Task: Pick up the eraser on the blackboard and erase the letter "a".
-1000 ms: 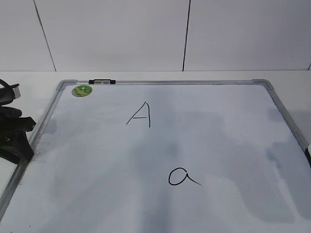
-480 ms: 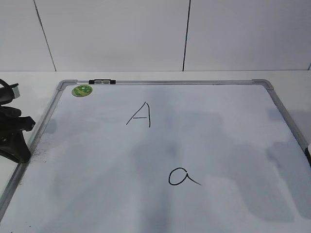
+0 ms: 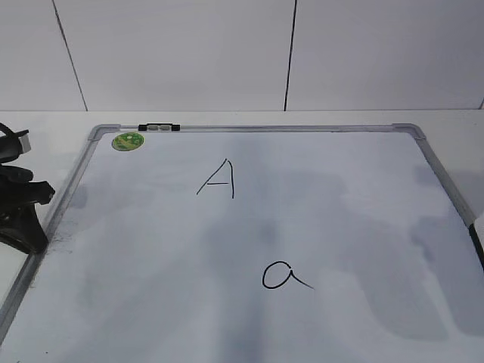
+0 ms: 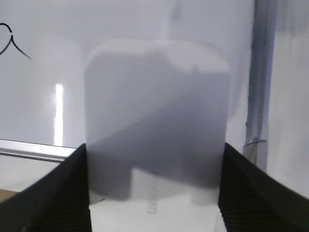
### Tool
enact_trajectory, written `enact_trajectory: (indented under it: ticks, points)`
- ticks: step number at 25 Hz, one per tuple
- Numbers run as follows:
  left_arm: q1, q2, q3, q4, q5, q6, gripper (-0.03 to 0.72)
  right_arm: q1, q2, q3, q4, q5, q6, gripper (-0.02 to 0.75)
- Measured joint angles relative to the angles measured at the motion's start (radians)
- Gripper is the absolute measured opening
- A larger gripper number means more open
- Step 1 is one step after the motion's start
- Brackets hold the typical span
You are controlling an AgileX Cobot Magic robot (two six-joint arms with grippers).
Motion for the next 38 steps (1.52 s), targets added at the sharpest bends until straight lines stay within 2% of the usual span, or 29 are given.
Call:
enact_trajectory:
  ticks: [11,17,23,34,38]
  points:
    - [0.0,0.0,0.0,0.002,0.002,0.0,0.052,0.023,0.042,0.0,0.034,-0.004,-0.027,0.573]
    - [0.0,0.0,0.0,0.004,0.002,0.0,0.052,0.132,0.139,-0.015,0.034,-0.038,-0.029,0.573]
    - [0.0,0.0,-0.002,0.004,0.002,0.0,0.052,0.254,0.293,-0.136,0.036,-0.071,-0.026,0.573]
    - [0.0,0.0,-0.002,0.005,0.004,0.0,0.035,0.422,0.59,-0.307,-0.018,-0.102,-0.024,0.573]
    - [0.0,0.0,-0.002,0.005,0.004,0.0,0.035,0.449,0.663,-0.359,-0.02,-0.118,-0.024,0.573]
